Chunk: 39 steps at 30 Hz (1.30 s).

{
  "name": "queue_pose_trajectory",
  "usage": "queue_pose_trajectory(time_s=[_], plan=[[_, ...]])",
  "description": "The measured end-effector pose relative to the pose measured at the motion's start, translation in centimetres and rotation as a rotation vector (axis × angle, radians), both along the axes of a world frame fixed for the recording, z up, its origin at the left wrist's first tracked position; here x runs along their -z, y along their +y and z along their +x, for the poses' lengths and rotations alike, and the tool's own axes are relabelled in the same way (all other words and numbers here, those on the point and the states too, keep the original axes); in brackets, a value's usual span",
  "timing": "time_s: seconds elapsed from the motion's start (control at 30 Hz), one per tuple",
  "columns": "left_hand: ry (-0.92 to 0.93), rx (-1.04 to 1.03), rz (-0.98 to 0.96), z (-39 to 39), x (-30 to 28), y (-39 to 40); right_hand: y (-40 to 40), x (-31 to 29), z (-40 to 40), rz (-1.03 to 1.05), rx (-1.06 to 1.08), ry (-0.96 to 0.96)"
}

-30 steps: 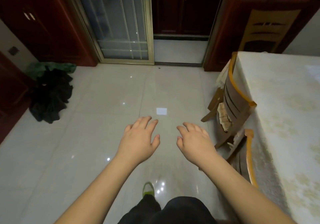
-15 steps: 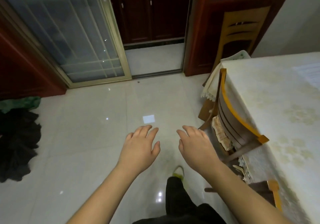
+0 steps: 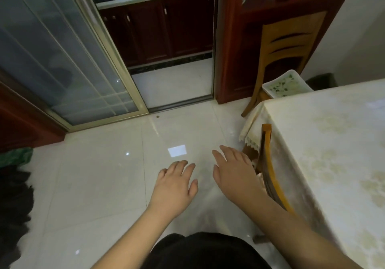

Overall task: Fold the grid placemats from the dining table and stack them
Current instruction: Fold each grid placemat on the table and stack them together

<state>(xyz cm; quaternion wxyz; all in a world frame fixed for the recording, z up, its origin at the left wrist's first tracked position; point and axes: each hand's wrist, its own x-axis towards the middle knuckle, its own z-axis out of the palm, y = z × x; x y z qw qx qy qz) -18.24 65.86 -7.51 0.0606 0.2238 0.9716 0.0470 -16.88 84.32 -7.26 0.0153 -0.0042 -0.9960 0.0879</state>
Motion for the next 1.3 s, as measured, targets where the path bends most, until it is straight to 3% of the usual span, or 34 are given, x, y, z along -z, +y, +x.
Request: queue_pose_trajectory(time_s=[0.33, 0.83, 1.3], plan=[[0.048, 0.111, 0.028, -14.2, 0.6, 5.5, 3.8, 1.4, -10.6, 0.0, 0.074, -0.026], [0.033, 0.363, 0.066, -41.4, 2.1, 11.2, 9.4, 1.7, -32.9, 0.072, 0.343, -0.091], [0.024, 0.676, 0.109, -55.8, 1.1, 29.5, 22.3, 2.4, -43.3, 0.01, 0.617, -0.125]])
